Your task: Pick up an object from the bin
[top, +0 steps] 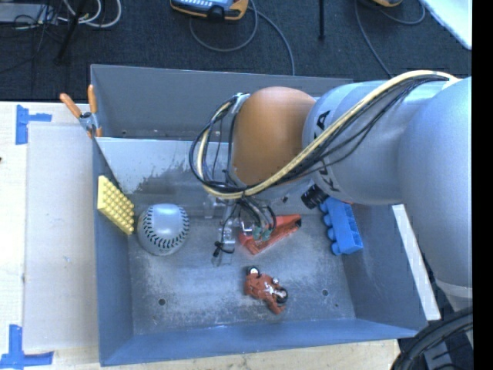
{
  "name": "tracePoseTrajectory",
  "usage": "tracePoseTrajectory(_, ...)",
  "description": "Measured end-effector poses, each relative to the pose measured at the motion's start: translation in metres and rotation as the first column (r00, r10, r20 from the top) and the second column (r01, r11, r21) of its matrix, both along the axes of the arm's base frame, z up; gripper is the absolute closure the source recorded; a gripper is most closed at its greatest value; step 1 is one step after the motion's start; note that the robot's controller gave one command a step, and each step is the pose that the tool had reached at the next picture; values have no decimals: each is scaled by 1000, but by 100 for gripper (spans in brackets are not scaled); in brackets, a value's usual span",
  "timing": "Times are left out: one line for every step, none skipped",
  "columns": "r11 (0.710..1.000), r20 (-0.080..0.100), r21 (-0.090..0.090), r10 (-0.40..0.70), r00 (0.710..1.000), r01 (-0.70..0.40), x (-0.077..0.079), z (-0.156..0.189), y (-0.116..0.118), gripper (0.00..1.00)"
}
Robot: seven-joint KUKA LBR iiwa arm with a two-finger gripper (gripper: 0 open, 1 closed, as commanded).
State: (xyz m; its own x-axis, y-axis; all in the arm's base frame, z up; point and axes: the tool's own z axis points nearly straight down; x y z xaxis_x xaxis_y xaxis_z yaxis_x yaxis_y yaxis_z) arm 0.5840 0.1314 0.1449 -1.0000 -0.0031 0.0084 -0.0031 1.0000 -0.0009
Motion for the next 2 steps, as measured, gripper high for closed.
tracePoseTrajectory(1000,6,1,-2,1000,2,1,5,0,0)
tracePoseTrajectory(998,7,3,64,998,-64,2,-11,-37,0)
